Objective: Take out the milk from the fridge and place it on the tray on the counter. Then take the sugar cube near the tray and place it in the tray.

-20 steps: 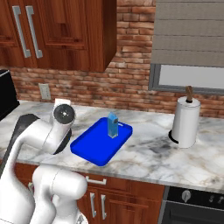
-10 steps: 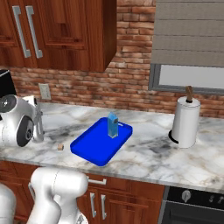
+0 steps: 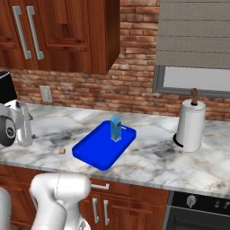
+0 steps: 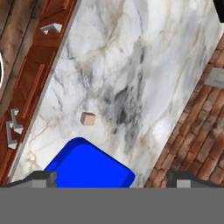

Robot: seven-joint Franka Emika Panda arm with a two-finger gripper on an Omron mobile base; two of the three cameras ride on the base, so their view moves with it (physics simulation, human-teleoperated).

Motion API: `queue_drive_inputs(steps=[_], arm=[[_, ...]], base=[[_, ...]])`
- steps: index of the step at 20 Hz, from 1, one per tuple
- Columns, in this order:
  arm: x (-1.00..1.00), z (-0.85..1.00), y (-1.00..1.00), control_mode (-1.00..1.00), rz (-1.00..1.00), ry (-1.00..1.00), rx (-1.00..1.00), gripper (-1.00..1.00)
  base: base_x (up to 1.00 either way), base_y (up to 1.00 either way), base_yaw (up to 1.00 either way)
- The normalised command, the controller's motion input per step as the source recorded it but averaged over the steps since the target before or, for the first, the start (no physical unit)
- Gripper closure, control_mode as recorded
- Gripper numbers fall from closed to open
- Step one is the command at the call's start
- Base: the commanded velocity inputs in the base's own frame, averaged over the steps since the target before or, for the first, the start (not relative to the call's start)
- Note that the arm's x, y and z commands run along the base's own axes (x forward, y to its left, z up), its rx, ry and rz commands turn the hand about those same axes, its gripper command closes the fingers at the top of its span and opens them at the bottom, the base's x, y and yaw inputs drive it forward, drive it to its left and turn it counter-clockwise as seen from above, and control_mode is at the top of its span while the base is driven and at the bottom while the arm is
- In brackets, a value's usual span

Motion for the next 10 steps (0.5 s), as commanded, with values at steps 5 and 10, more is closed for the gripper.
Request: queue_drive_inputs(steps=[5, 10], arm=[[0.21, -0.10, 0.13, -1.00, -0.07, 0.03, 0.00, -1.00], [0.31, -0.22, 0.00, -1.00, -0.19, 0.14, -0.06, -1.00]], base=[[0.00, 0.00, 0.00], [0.00, 0.00, 0.00]])
